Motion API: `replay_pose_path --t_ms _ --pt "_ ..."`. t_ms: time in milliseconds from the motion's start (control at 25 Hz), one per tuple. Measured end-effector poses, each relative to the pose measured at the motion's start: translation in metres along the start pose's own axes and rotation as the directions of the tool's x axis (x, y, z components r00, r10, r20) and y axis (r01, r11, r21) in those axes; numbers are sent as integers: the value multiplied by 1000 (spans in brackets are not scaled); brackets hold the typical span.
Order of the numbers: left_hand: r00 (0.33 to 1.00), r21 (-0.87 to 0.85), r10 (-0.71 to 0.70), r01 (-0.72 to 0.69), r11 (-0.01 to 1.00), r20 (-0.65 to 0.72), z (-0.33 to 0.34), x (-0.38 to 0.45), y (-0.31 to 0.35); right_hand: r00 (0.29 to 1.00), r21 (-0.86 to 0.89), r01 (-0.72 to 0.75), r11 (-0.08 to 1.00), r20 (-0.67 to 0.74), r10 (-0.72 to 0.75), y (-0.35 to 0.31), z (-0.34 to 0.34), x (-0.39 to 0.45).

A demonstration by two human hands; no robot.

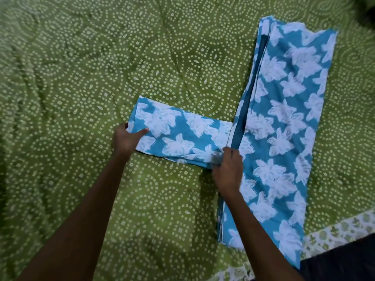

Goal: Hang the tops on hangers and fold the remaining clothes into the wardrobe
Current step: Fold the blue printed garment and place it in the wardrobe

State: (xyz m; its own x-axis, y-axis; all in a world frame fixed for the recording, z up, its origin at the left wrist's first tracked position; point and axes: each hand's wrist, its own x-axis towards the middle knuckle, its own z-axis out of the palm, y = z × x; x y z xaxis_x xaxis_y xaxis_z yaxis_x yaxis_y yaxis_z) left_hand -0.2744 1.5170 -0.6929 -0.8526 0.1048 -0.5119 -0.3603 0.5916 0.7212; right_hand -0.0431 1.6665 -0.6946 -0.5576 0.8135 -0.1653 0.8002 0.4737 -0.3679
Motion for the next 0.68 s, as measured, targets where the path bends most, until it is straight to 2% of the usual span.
replay_pose_path --t_ms 80,160,240,320,440,520,560,600,640,680 --pt "998 106 52 -56 993 42 -1 7 7 998 88 65 994 -11 -64 29 -1 1" --pt "987 209 157 -145 967 -38 2 10 9 962 100 275 956 -27 -273 39 6 -7" --pt "971 255 213 -181 950 -104 4 15 2 914 92 395 914 64 -401 41 14 -20" --pt "974 248 186 -151 957 -127 4 16 -5 915 132 348 928 168 -367 39 12 -26" --pt "983 110 88 -70 991 -163 12 10 3 932 157 320 934 126 -341 35 4 -21" --pt "976 -57 46 -59 997 -211 19 -3 21 890 130 309 942 310 -334 35 3 -23" --pt "975 -145 50 -83 986 -219 26 -15 33 867 153 260 953 397 -301 35 1 -23" --pt "978 -213 85 -125 969 -190 36 -35 50 866 233 170 957 428 -258 32 -3 -23" --pt "982 -250 130 -161 955 -135 50 -60 67 883 365 32 930 426 -197 27 -11 -20" --pt "983 -261 176 -184 948 -52 67 -91 84 906 524 -89 847 396 -150 19 -23 -17"
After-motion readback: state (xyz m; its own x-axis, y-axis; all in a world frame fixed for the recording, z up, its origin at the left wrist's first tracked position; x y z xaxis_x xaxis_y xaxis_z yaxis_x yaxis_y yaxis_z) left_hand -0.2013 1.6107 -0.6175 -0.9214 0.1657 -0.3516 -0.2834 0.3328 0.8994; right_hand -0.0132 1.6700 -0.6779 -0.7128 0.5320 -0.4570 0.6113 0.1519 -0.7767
